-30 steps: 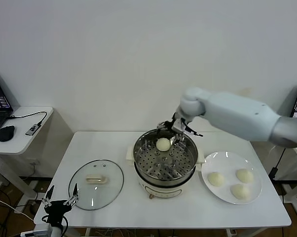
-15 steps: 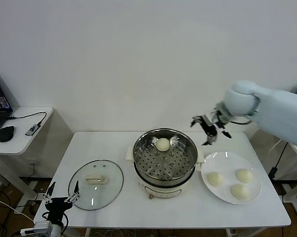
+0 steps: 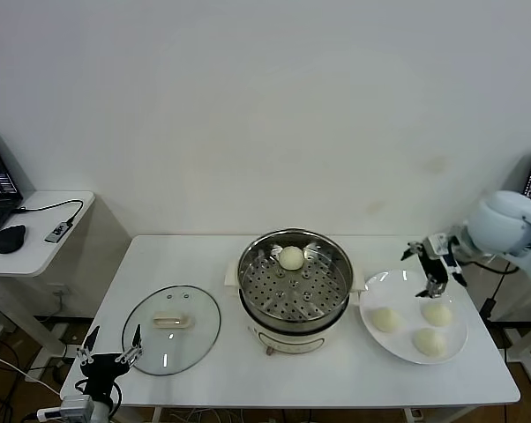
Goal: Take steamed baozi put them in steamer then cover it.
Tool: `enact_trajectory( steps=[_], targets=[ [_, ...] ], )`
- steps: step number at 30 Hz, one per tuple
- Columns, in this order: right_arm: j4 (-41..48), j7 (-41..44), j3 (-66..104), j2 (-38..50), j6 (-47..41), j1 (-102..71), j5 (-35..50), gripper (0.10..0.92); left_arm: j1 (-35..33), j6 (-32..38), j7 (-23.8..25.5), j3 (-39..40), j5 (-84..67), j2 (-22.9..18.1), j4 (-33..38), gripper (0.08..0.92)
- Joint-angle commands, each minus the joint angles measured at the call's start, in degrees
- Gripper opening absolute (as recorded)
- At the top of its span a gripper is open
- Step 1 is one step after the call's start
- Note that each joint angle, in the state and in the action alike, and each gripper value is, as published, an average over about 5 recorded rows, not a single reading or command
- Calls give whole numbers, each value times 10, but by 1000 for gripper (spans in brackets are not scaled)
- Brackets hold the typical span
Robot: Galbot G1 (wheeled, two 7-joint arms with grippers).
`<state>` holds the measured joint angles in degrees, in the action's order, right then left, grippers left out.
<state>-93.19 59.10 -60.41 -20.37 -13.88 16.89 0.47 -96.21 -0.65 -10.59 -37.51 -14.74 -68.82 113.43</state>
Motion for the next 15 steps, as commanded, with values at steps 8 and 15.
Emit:
enact_trajectory(
  steps=[8, 15],
  targets=[
    [104, -19, 159, -56, 37, -238, -60, 823, 0, -3, 1, -5, 1, 0, -2, 823],
    [141, -28, 159, -103, 46, -241, -65, 823, -2, -3, 1, -12, 1, 1, -3, 823]
  ],
)
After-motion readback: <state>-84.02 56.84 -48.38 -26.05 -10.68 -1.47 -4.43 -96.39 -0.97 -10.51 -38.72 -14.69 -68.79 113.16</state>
